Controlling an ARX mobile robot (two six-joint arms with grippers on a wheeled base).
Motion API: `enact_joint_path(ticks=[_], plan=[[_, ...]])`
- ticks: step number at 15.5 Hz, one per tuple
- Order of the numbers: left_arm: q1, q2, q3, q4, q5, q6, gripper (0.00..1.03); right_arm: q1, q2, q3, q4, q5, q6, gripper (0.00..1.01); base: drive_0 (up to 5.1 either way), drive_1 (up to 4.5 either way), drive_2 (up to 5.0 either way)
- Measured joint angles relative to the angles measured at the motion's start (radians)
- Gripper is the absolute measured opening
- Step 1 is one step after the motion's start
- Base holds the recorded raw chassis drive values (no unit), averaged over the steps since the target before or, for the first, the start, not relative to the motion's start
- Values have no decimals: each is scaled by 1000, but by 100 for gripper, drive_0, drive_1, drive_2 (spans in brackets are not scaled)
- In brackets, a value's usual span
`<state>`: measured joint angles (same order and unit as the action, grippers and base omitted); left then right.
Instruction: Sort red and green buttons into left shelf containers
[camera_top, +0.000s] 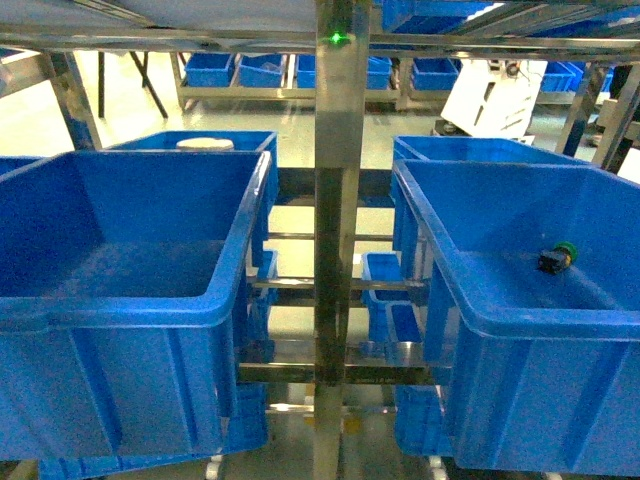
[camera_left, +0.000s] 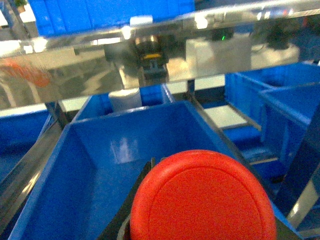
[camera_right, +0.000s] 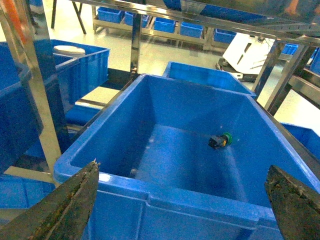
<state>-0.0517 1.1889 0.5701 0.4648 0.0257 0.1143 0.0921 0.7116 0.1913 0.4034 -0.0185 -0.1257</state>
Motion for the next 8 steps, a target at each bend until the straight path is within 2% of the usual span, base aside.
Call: enact_joint_path(ticks=[2, 4, 8], plan=[[32, 141, 9, -9, -38, 7, 25, 0, 0, 0, 0, 0, 0, 98, 0, 0, 0], [58, 238, 51, -50, -26, -10, 25, 0, 0, 0, 0, 0, 0, 98, 0, 0, 0], [71, 410, 214, -114, 11, -66, 25, 0, 0, 0, 0, 0, 0, 98, 0, 0, 0]])
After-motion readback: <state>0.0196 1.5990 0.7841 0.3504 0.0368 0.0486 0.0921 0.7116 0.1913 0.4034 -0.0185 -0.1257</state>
